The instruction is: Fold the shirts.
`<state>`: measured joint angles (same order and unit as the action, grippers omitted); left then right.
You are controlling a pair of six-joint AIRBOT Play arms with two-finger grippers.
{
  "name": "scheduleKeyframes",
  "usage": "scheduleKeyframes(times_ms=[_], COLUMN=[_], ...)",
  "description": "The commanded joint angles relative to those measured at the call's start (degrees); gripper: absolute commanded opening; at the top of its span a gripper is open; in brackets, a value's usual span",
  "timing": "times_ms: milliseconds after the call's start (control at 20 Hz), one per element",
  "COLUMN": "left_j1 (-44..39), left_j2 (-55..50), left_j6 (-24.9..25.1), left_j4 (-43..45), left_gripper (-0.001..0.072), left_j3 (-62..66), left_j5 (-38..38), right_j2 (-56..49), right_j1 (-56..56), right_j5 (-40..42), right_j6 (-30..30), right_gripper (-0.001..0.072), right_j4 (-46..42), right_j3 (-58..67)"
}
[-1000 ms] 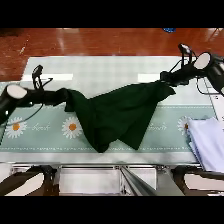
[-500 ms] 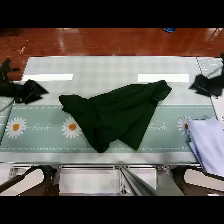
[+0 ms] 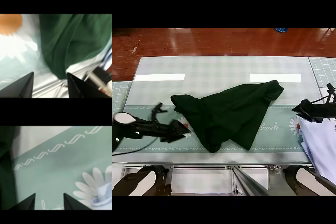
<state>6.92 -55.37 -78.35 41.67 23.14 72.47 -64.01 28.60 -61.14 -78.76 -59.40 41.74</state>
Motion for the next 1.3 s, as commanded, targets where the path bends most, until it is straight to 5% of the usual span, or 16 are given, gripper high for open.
scheduleKeyframes(times_ms=[0,250,700,750,850,1250], left_j1=[-14.43,-29.79,-38.73,-38.71,-38.66,-31.54], left_j2=[0.28,-2.27,-7.23,-8.33,-10.25,-10.95], left_j6=[-4.11,-12.11,-12.35,-12.13,-7.28,-3.06], left_j4=[-1.84,-2.34,-13.22,-13.22,-13.25,-13.16], left_gripper=[0.0508,0.0508,0.0507,0.0484,0.0036,0.0026], left_j3=[-3.61,-3.61,-3.37,-2.84,-1.11,5.77], left_j5=[-9.18,-18.21,-35.8,-36.09,-35.85,-28.87], right_j2=[0.9,0.9,0.9,0.87,0.83,-10.8], right_j1=[0.2,0.2,0.2,0.11,-1.42,-3.39], right_j5=[0.48,-0.09,0.04,0.31,1.92,5.31], right_j6=[1.09,1.51,1.51,1.81,4.13,3.87], right_gripper=[0.0407,0.0407,0.0407,0.0407,0.0407,0.0407], right_j4=[3.1,3.19,3.43,3.5,3.48,6.93], right_j3=[-1.99,-1.99,-1.99,-1.99,-1.99,5.88])
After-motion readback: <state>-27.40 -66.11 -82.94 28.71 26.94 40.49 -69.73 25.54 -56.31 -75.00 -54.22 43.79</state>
